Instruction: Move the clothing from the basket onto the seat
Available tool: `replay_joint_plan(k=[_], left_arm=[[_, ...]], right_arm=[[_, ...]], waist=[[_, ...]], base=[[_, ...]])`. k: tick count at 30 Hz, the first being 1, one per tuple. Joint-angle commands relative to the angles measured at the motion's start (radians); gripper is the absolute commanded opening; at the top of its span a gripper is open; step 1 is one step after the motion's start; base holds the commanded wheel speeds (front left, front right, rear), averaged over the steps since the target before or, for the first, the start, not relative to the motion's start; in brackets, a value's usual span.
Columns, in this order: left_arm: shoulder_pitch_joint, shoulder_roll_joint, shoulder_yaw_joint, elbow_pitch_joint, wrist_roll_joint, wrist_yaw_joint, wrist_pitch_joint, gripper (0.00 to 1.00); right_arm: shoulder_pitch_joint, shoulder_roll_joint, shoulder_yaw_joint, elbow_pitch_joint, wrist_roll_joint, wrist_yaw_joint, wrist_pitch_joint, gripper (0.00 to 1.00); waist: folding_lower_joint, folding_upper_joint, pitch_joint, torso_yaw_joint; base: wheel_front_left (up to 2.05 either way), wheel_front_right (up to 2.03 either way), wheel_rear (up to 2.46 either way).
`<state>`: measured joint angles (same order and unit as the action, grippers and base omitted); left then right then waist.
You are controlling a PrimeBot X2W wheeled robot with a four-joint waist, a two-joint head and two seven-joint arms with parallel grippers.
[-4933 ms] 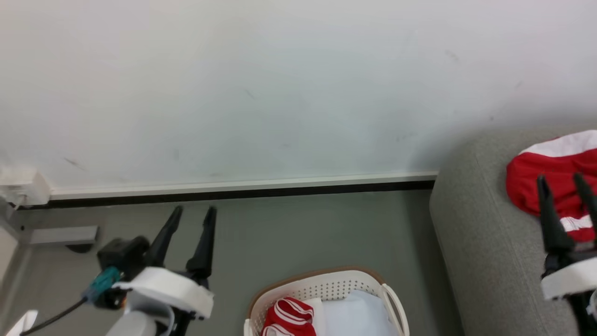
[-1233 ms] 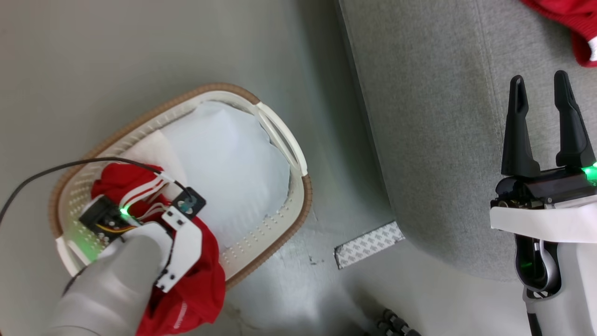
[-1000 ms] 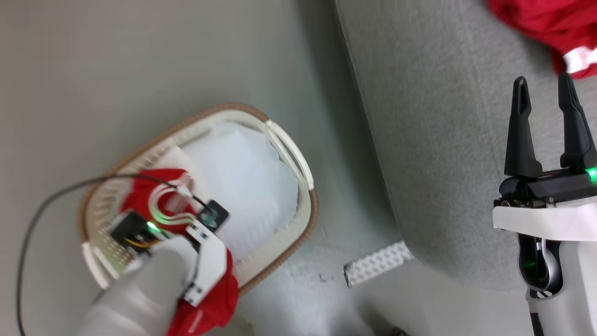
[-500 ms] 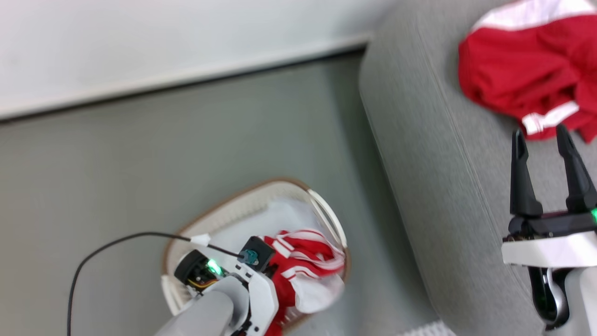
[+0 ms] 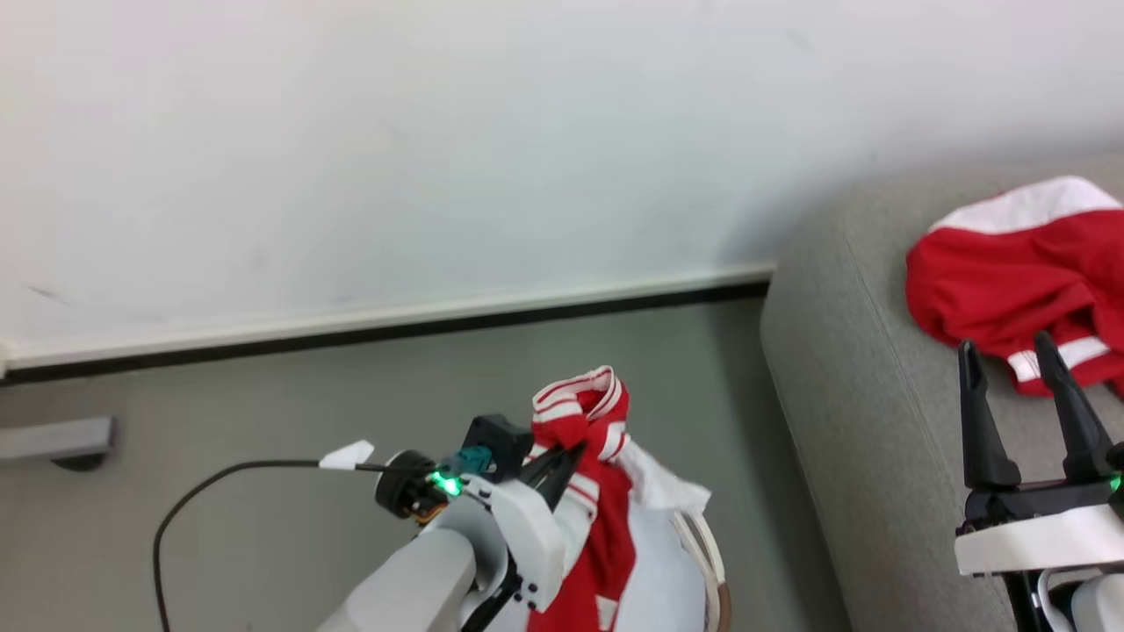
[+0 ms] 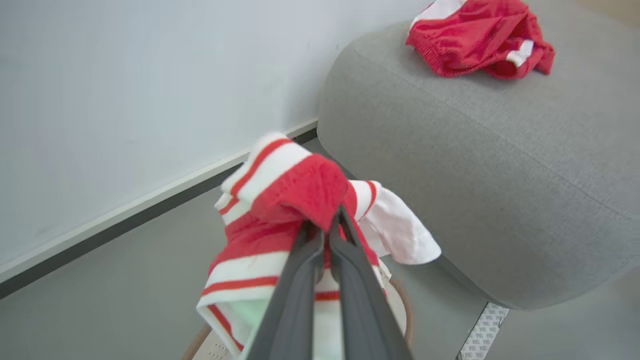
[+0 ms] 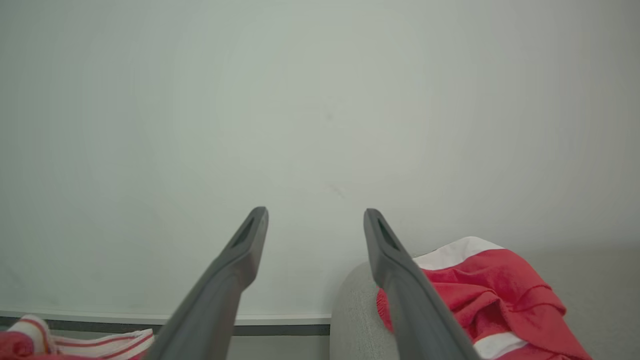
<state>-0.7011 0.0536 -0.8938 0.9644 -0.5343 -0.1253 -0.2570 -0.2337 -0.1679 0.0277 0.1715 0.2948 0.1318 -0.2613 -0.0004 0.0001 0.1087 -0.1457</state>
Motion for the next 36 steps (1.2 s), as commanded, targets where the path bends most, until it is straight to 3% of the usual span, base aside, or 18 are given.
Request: replay_joint_plan(k=[1,18,28,36], left_arm=[[-0.005,0.014,0.009,-0.029,-0.007,0.008,-0.007,0.0],[-0.076,0.129,0.125,-0.478,-0.029,0.091,0.042,0.0],[-0.087,0.139,0.117,-0.588,-0.03,0.124,0.104,0.0],[-0.073,0.138,0.102,-0.624,-0.04,0.123,0.124,0.0]], right_arm=[[0.02,-0.01,0.005,0.009,0.006,-0.002,-0.003,1.0],[0.069,-0.03,0.086,0.043,0.046,-0.002,-0.003,1.0],[0.033,-0.048,0.249,0.053,0.095,-0.002,-0.003,1.0],[0.002,-0.081,0.367,0.026,0.095,-0.002,-0.003,1.0]], waist=[[0.0004,-0.0001,-0.059,0.043],[0.0004,-0.0001,-0.132,0.066],[0.0004,-0.0001,-0.125,0.074],[0.0004,-0.0001,-0.125,0.091]], base=[[0.0,0.0,0.0],[0.0,0.0,0.0],[0.0,0.0,0.0],[0.0,0.0,0.0]])
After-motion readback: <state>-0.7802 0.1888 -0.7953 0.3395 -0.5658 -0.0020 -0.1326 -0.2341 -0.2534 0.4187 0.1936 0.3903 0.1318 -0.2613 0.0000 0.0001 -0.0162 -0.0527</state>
